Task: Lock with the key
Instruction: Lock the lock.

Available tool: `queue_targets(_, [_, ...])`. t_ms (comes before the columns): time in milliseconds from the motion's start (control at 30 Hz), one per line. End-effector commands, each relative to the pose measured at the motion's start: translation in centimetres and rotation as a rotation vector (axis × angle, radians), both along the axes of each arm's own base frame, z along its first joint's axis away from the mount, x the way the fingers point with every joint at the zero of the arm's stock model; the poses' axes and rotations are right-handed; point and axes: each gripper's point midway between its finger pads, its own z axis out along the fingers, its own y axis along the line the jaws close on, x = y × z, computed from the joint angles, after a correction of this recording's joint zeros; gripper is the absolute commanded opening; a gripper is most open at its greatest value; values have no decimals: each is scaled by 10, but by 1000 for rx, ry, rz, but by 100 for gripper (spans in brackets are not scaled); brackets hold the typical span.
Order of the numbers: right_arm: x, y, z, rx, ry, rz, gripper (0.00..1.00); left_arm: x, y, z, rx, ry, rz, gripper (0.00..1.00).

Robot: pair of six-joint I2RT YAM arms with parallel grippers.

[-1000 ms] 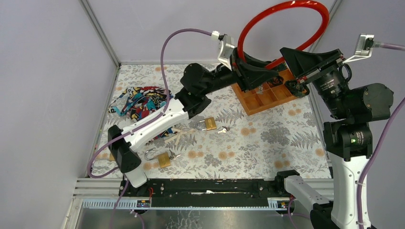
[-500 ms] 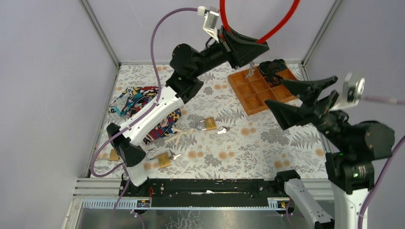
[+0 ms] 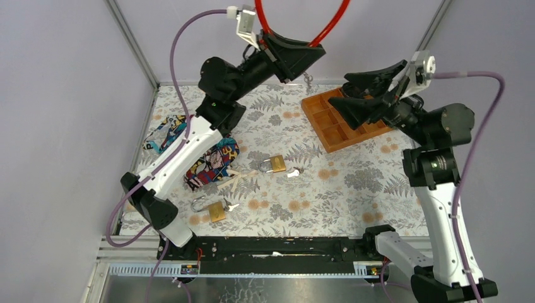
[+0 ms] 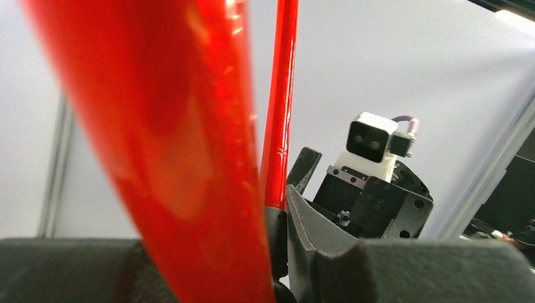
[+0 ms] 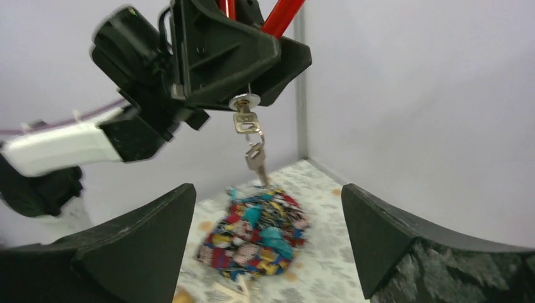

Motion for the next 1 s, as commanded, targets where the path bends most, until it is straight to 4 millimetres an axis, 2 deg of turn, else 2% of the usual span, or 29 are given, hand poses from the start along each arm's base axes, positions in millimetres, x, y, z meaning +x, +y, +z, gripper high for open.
queue_targets(0, [-43, 19, 46, 233, 104, 327, 87, -24, 38, 36, -93, -168, 53, 0])
queue_targets(67, [-47, 23, 47, 278, 140, 428, 80, -27, 42, 35, -112, -178, 62, 0])
queue_targets(133, [-46, 16, 44, 332, 83, 368, 82, -30, 45, 36, -131, -184, 61, 0])
queue_targets(200, [-26, 9, 45, 416, 185, 284, 78, -33, 47, 37, -143, -194, 60, 0])
queue_targets(300, [-1, 20, 46, 510, 482, 375, 68, -40, 49, 37, -145, -255, 60, 0])
queue_targets(367, [1, 30, 43, 582, 607, 470, 65, -45, 51, 38, -151, -292, 65, 0])
queue_targets(433, [2, 39, 37, 626, 678, 488, 65, -48, 53, 39, -154, -328, 81, 0])
queue_targets(600, [-13, 68, 37, 608, 731, 558, 69, -46, 51, 40, -151, -335, 76, 0])
queue_targets(733, [-4, 74, 27, 641, 789, 575, 65, -49, 49, 47, -161, -350, 64, 0])
queue_targets(867, [-4, 78, 25, 659, 809, 611, 60, -50, 46, 47, -157, -353, 58, 0])
queue_targets(967, [-4, 83, 24, 658, 828, 615, 61, -52, 41, 46, -154, -358, 48, 0])
